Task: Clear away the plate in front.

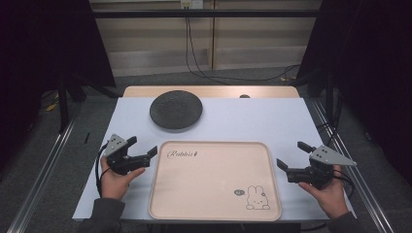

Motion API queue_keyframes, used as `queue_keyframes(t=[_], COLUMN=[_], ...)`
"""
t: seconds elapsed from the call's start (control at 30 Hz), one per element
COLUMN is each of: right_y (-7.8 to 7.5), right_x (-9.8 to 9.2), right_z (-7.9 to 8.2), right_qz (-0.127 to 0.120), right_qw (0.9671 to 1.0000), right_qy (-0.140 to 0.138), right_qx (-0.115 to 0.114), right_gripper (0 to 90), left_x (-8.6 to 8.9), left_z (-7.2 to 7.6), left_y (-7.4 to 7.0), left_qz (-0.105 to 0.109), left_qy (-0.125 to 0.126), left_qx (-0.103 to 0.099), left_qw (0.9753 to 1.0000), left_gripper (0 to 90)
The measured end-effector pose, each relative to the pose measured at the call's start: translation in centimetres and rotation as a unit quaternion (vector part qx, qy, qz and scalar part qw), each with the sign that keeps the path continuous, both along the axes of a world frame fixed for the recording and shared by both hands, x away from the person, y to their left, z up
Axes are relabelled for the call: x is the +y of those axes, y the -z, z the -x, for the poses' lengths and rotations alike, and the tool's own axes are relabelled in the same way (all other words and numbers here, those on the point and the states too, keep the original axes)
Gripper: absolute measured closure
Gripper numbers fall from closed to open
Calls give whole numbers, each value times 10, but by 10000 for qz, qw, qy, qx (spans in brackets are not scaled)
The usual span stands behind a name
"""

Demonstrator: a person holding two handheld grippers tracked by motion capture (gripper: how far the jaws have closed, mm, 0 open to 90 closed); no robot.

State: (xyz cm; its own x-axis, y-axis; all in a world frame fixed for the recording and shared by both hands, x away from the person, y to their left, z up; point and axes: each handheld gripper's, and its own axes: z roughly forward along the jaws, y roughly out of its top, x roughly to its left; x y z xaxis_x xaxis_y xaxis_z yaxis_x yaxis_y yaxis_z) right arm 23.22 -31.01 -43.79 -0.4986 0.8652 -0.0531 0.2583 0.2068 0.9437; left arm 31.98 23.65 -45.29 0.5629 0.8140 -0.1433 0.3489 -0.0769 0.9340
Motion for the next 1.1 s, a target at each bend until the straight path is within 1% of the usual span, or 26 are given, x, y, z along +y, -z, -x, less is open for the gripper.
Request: queue_keyframes(t=[0.03,0.07,0.17,0.27,0.33,0.37,0.43,0.47,0.5,0.57,0.63,0.67,0.73,0.77,0.83,0.87,0.9,0.93,0.97,1.1], right_y=[0,0,0,1,1,1,1,1,1,0,1,1,1,1,1,1,1,1,1,1], right_x=[0,-1,-1,0,0,0,0,-1,-1,-1,-1,-1,-1,-1,0,0,0,0,-1,-1], right_z=[0,0,0,-1,-1,-1,0,0,0,0,-1,-1,0,0,0,0,0,0,0,0], right_qz=[1,-3,-29,-3,1,-12,2,8,-10,-9,-2,-2,-12,-14,-4,18,12,12,42,15], right_qw=[10000,10000,10000,10000,10000,10000,10000,10000,10000,10000,10000,10000,10000,10000,10000,10000,10000,10000,10000,9999], right_qy=[1,21,3,-13,0,-29,-58,-42,-25,-32,-48,-48,-74,-70,-77,-85,-74,-74,-70,-104], right_qx=[-1,-8,1,18,-4,7,4,-9,-2,-4,-1,-1,-3,-5,15,22,21,21,22,22], right_gripper=[33,32,32,33,33,32,32,32,31,32,32,32,31,30,30,30,30,30,30,28], left_x=[1,1,1,0,0,0,0,1,0,0,-1,-1,-3,-3,-2,-2,-1,-1,-1,-3], left_z=[-2,-3,-7,-11,-13,-15,-19,-20,-22,-26,-30,-30,-36,-40,-44,-47,-50,-50,-55,-64], left_y=[0,-1,-1,-2,-3,-3,-3,-4,-4,-5,-5,-5,-5,-4,-4,-3,-3,-3,-2,1], left_qz=[30,18,56,117,65,103,76,124,234,194,168,168,213,184,181,233,234,234,236,231], left_qy=[-51,-64,-100,-136,-164,-146,-219,-220,-296,-325,-338,-338,-416,-438,-465,-497,-565,-565,-601,-676], left_qx=[21,23,58,94,128,133,174,171,190,229,226,226,222,246,257,273,277,277,292,303], left_qw=[10000,10000,9999,9998,9998,9998,9996,9995,9991,9990,9990,9990,9987,9986,9984,9981,9977,9977,9975,9970], left_gripper=[78,78,81,82,83,84,84,84,86,87,88,89,91,91,92,95,96,96,96,97])
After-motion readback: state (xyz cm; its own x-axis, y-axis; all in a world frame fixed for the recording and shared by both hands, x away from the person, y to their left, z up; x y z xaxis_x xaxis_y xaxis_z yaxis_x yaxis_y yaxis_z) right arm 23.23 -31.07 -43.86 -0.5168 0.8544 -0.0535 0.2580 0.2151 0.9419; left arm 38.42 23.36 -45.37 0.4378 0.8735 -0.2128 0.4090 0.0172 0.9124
